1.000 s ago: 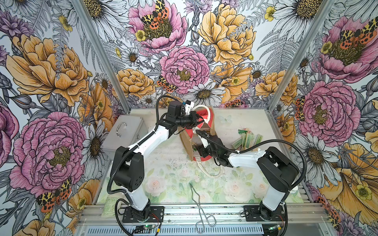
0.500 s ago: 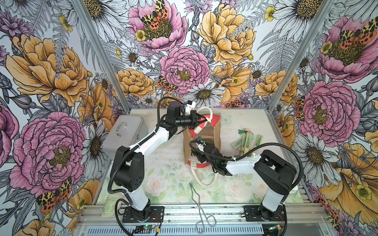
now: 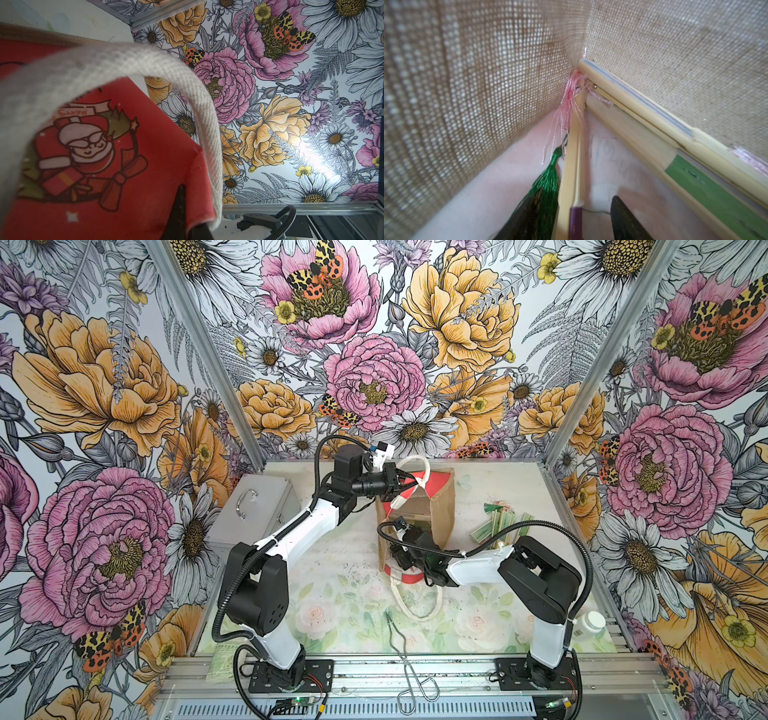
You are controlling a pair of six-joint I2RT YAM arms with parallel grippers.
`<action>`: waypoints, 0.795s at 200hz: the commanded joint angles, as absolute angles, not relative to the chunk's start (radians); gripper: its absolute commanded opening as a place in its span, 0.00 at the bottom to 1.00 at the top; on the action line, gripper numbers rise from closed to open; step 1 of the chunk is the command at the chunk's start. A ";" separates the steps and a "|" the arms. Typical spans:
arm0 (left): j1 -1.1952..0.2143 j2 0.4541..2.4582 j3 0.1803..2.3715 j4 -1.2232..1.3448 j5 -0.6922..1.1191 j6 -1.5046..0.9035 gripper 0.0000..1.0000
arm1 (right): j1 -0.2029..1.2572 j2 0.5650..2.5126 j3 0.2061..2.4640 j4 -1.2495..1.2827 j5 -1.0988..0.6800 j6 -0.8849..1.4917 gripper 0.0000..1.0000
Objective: Take out the folding fans from the tote bags
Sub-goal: Pick up the folding fan from the canvas bag.
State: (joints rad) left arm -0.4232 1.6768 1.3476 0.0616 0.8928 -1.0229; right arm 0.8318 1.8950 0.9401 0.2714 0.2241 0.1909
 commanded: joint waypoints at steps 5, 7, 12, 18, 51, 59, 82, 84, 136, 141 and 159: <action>-0.422 1.620 1.351 0.141 0.927 -1.032 0.00 | 0.827 1.902 0.947 0.230 0.207 0.233 0.49; -0.421 1.620 1.351 0.142 0.927 -1.032 0.00 | 0.827 1.901 0.948 0.228 0.207 0.235 0.48; -0.418 1.617 1.351 0.141 0.927 -1.031 0.00 | 0.826 1.898 0.948 0.222 0.206 0.237 0.45; -0.421 1.616 1.351 0.142 0.928 -1.032 0.00 | 0.825 1.895 0.947 0.215 0.206 0.238 0.41; -0.422 1.613 1.345 0.141 0.931 -1.028 0.00 | 0.819 1.864 0.932 0.219 0.197 0.257 0.25; -0.422 1.612 1.341 0.141 0.931 -1.026 0.00 | 0.818 1.851 0.923 0.230 0.196 0.263 0.21; -0.416 1.615 1.325 0.143 0.921 -1.021 0.00 | 0.811 1.778 0.873 0.285 0.171 0.277 0.15; -0.414 1.617 1.324 0.143 0.919 -1.021 0.00 | 0.811 1.771 0.868 0.290 0.167 0.279 0.15; -0.390 1.635 1.273 0.141 0.857 -1.008 0.00 | 0.801 1.513 0.752 0.293 0.118 0.316 0.11; -0.388 1.635 1.271 0.142 0.853 -1.008 0.00 | 0.799 1.490 0.743 0.281 0.113 0.321 0.11; -0.381 1.632 1.269 0.147 0.837 -1.015 0.00 | 0.798 1.411 0.716 0.229 0.077 0.336 0.11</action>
